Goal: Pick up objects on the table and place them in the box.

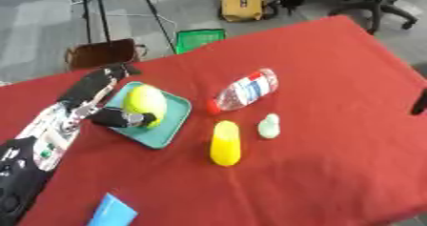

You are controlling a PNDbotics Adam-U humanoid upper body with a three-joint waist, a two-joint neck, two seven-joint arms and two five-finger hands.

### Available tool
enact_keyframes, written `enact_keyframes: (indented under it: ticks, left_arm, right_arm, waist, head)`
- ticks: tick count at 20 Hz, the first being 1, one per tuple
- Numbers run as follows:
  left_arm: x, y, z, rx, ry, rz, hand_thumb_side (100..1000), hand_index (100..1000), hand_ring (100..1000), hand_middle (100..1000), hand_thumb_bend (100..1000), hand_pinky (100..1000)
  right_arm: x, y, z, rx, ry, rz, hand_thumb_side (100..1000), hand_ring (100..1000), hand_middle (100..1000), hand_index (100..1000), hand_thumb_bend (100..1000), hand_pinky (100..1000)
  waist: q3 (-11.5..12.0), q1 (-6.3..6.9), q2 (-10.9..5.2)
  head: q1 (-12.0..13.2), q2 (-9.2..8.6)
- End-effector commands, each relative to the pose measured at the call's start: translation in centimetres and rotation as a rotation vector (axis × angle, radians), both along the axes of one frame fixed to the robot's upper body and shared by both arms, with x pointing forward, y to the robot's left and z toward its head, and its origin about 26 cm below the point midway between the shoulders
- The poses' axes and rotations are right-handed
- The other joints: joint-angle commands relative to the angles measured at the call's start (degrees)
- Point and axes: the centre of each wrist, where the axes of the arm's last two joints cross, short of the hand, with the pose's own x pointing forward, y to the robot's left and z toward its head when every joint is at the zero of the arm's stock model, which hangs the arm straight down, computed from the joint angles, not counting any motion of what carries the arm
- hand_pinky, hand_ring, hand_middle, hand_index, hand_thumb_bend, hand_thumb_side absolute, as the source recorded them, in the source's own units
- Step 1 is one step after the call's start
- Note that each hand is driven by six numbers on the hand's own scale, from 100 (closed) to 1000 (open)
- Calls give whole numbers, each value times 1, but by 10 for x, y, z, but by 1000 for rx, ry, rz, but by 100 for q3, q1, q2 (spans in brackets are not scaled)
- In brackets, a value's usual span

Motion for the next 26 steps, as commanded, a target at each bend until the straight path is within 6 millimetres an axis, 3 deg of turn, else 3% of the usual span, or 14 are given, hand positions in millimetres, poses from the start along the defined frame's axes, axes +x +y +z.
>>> enact_keyframes:
  ticks: [1,3,7,10,11,14,15,16,17,20,26]
  left_arm:
    - [-7,11,30,26,-54,17,749,902,863,851,854,888]
    - [-8,13,31,33,-52,25,742,902,867,856,877,890]
    - [-14,14,36,-47,-92,30,670,893,827,828,802,817]
    - [-24,11,47,-142,-134,12,667,893,826,827,798,813]
    - [-32,8,53,-205,-176,-17,592,889,793,797,752,721]
    - [-68,-3,73,-405,-247,-115,592,888,790,794,744,713]
    - [-77,-8,77,-446,-248,-151,786,885,757,771,905,650]
    - [-92,-14,76,-500,-246,-216,591,885,757,771,663,650]
    - [-104,-15,71,-545,-230,-258,610,885,743,764,631,634]
    - [-121,-7,49,-625,-187,-282,635,885,713,751,601,615]
    - [-134,-3,16,-690,-139,-153,677,877,689,714,564,595]
  right_arm:
    - [-1,-4,9,-78,-115,44,690,609,628,804,100,575]
    - [-1,-4,9,-78,-114,44,689,609,628,804,100,575]
    - [-1,-5,8,-71,-115,43,687,608,626,804,100,575]
    - [-1,-6,7,-70,-117,40,687,608,626,804,100,575]
    - [-1,-7,6,-68,-116,36,688,608,626,804,100,575]
    - [-2,-10,6,-68,-116,27,689,608,626,804,100,575]
    - [-2,-11,5,-67,-114,24,668,607,626,804,100,575]
    - [-3,-13,5,-67,-113,19,691,607,626,804,100,575]
    - [-3,-14,4,-67,-112,15,691,607,626,804,100,575]
    - [-4,-16,4,-63,-109,7,691,607,626,804,100,575]
    - [-5,-18,4,-61,-111,2,689,606,626,805,100,575]
  waist:
    - [13,-58,-108]
    - [19,-67,-110]
    - [2,-122,-98]
    - [15,-138,-92]
    - [63,-150,-84]
    - [153,-160,-72]
    - [186,-162,-65]
    - [243,-163,-57]
    - [295,-170,-52]
    - [402,-189,-52]
    - [463,-222,-39]
  head:
    - [-29,-3]
    - [-29,-6]
    - [-49,-58]
    - [-58,-78]
    - [-92,-80]
    - [-148,-73]
    - [-162,-66]
    - [-200,-58]
    - [-230,-46]
    - [-272,-22]
    - [-322,-28]
